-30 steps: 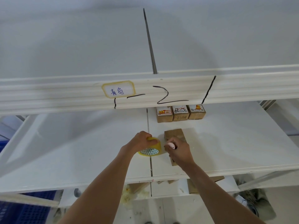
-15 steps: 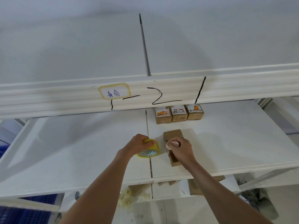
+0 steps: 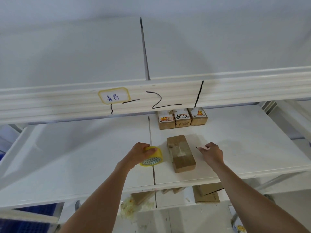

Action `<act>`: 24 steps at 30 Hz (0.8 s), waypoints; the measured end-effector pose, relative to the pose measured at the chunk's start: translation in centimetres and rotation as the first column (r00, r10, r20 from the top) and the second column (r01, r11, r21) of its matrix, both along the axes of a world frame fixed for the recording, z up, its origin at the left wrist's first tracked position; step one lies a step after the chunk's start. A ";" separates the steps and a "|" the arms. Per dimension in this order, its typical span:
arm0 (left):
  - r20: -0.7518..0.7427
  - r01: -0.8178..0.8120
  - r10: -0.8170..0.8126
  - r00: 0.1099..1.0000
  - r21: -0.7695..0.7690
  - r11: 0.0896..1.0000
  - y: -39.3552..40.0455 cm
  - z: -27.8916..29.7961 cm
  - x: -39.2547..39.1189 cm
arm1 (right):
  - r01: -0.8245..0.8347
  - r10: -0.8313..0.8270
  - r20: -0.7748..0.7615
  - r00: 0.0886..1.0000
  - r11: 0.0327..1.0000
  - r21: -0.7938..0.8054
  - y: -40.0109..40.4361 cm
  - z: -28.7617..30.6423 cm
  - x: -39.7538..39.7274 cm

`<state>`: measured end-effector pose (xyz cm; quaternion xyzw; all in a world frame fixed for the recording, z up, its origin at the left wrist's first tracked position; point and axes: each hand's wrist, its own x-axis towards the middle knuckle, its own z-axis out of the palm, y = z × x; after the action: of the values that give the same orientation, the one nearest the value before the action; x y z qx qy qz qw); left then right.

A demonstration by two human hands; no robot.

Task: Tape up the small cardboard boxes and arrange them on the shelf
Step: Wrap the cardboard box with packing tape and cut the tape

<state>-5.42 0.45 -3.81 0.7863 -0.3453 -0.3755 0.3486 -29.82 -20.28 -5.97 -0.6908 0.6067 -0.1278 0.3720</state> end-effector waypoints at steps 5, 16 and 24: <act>0.001 0.003 -0.003 1.000 0.003 1.000 0.5 0.2 -0.2 | 0.007 0.002 -0.160 0.987 0.998 0.055 0.4 -0.2 -0.4; 0.071 0.000 0.000 0.997 -0.012 1.000 0.7 0.3 -0.8 | -0.491 0.490 -0.073 0.869 0.871 0.009 8.4 7.3 10.1; 0.129 0.000 0.000 0.992 -0.002 1.000 1.5 0.7 -1.1 | -0.430 0.470 -0.135 0.872 0.869 0.246 9.7 6.6 11.8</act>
<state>-6.53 1.94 -3.08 0.8086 -0.3673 -0.3236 0.3264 -18.00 -10.62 0.60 -0.7796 0.4710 0.0936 0.4021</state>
